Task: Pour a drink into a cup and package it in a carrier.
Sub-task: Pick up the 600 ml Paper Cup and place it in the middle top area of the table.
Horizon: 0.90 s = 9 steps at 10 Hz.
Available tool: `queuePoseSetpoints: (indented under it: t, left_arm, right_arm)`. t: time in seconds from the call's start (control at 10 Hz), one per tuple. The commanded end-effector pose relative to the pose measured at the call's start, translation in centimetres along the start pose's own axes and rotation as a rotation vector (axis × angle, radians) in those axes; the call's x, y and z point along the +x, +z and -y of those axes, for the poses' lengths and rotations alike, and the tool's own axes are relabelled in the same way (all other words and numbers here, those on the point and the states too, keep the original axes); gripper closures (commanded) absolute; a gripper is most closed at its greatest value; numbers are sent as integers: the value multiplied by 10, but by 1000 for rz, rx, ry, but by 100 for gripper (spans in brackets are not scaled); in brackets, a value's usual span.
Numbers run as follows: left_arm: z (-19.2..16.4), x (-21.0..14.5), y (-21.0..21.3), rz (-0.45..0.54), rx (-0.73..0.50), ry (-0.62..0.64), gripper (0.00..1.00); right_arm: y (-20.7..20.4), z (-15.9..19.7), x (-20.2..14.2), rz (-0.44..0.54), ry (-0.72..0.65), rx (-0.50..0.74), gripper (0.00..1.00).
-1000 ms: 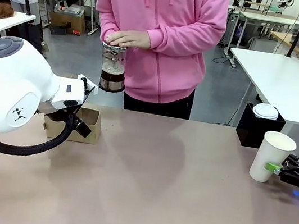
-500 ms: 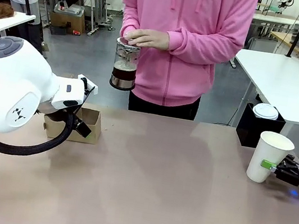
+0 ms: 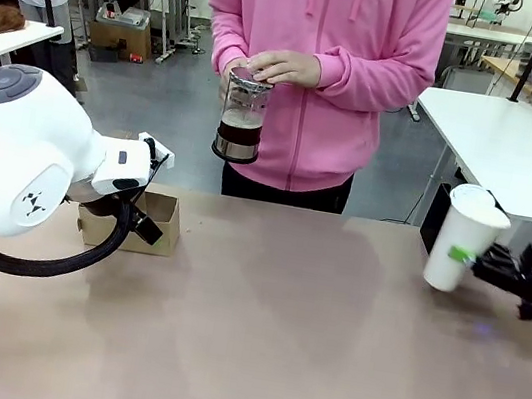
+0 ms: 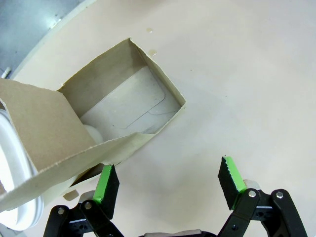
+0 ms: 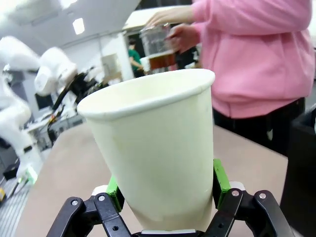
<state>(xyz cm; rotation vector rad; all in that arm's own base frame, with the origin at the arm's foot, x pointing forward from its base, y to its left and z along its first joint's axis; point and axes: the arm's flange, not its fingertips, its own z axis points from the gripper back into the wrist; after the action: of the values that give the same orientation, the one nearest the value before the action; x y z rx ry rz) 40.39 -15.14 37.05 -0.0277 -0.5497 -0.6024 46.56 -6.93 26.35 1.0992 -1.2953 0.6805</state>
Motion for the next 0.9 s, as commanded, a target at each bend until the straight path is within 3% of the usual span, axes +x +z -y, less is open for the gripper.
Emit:
queuePoseSetpoints:
  t: [0.0, 0.5, 0.8]
  left_arm:
    - [0, 0, 0, 1, -1, 1, 0]
    - [0, 0, 0, 1, -1, 1, 0]
    - [0, 0, 0, 1, -1, 1, 0]
  right_arm:
    - [-56, -11, 23, 0, -39, -98, 20]
    - [-181, 6, 11, -13, 22, -167, 20]
    - [-211, 26, -8, -11, 89, -197, 20]
